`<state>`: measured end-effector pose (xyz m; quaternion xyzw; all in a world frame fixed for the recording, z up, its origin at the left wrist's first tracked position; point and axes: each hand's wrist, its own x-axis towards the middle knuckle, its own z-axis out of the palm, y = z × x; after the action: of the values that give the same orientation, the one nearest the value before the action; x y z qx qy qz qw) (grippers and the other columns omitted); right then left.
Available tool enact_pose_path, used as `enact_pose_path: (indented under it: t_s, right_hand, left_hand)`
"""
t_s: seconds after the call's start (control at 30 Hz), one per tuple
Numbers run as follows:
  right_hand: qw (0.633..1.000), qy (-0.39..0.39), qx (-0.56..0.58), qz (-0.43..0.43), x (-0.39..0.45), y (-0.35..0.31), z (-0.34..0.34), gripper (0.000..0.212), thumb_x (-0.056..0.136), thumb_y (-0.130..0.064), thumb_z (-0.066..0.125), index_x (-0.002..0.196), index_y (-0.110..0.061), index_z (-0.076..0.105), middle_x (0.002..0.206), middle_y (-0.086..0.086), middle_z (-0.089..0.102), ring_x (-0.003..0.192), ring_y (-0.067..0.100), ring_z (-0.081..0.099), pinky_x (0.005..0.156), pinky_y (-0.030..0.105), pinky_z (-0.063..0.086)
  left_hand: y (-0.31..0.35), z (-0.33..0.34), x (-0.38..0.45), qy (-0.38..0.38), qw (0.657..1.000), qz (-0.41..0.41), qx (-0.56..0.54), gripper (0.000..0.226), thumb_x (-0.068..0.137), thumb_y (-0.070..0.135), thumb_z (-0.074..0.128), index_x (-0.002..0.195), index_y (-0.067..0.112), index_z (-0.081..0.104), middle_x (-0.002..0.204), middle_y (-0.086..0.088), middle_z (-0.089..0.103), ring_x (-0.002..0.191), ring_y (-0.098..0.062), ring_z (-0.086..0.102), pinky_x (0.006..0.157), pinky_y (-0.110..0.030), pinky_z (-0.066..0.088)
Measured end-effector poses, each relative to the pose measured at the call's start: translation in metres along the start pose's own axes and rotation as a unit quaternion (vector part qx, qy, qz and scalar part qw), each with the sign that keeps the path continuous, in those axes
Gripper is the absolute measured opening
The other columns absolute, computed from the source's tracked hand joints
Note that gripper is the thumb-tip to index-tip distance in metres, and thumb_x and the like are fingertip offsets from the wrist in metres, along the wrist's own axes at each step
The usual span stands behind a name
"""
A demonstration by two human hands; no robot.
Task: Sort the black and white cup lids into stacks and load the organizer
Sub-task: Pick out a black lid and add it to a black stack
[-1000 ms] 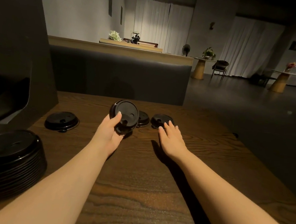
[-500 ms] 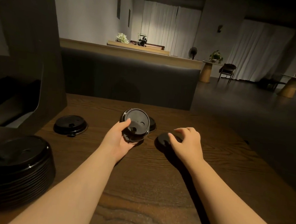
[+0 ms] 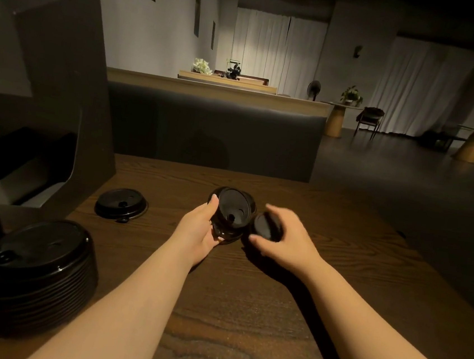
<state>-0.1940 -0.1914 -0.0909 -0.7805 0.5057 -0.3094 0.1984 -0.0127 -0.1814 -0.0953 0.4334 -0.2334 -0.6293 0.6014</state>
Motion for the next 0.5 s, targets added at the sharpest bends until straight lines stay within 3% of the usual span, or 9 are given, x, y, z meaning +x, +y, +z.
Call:
enact_pose_path:
  t_s: [0.07,0.13,0.27,0.37,0.5]
  right_hand:
    - [0.987,0.108,0.116,0.028,0.001,-0.007,-0.001,0.075,0.080,-0.038,0.072,0.143,-0.023,0.034,0.145,-0.002,0.034,0.130,0.013,0.037,0.102,0.026,0.035]
    - [0.970,0.148,0.190,0.026,0.002,-0.015,0.000,0.077,0.080,-0.039,0.072,0.144,-0.027,0.031,0.146,-0.005,0.031,0.127,0.008,0.037,0.098,0.023,0.036]
    - [0.988,0.080,0.126,-0.027,-0.006,-0.029,0.014,0.088,0.080,-0.041,0.071,0.149,-0.024,0.019,0.146,-0.008,0.024,0.125,0.003,0.031,0.101,0.021,0.032]
    - [0.995,0.054,0.084,-0.018,-0.005,-0.031,0.023,0.092,0.081,-0.043,0.070,0.151,-0.020,0.014,0.148,-0.007,0.017,0.133,0.008,0.027,0.106,0.024,0.029]
    - [0.997,0.049,0.066,-0.002,-0.007,-0.035,0.024,0.090,0.082,-0.045,0.068,0.151,-0.022,0.014,0.152,-0.007,0.014,0.139,0.014,0.022,0.113,0.035,0.029]
  left_hand:
    - [-0.001,-0.001,-0.002,-0.011,1.000,0.002,0.007,0.049,0.097,0.033,0.051,0.142,0.014,0.044,0.140,-0.013,0.052,0.129,-0.030,0.049,0.109,-0.047,0.039]
    - [-0.004,0.000,-0.006,-0.029,0.999,0.005,0.034,0.050,0.096,0.035,0.052,0.140,0.014,0.046,0.139,-0.011,0.054,0.130,-0.028,0.048,0.111,-0.047,0.036]
    - [-0.007,0.006,-0.020,-0.064,0.996,0.003,0.068,0.042,0.095,0.035,0.053,0.131,0.013,0.055,0.129,-0.010,0.060,0.125,-0.026,0.053,0.110,-0.046,0.038]
    - [-0.009,0.010,-0.027,-0.082,0.995,-0.009,0.054,0.028,0.096,0.029,0.052,0.115,0.013,0.065,0.117,-0.011,0.066,0.115,-0.027,0.059,0.104,-0.044,0.044]
    - [-0.008,0.006,-0.029,-0.090,0.996,-0.030,0.005,0.033,0.097,0.027,0.050,0.123,0.009,0.061,0.119,-0.014,0.066,0.112,-0.029,0.061,0.099,-0.043,0.048]
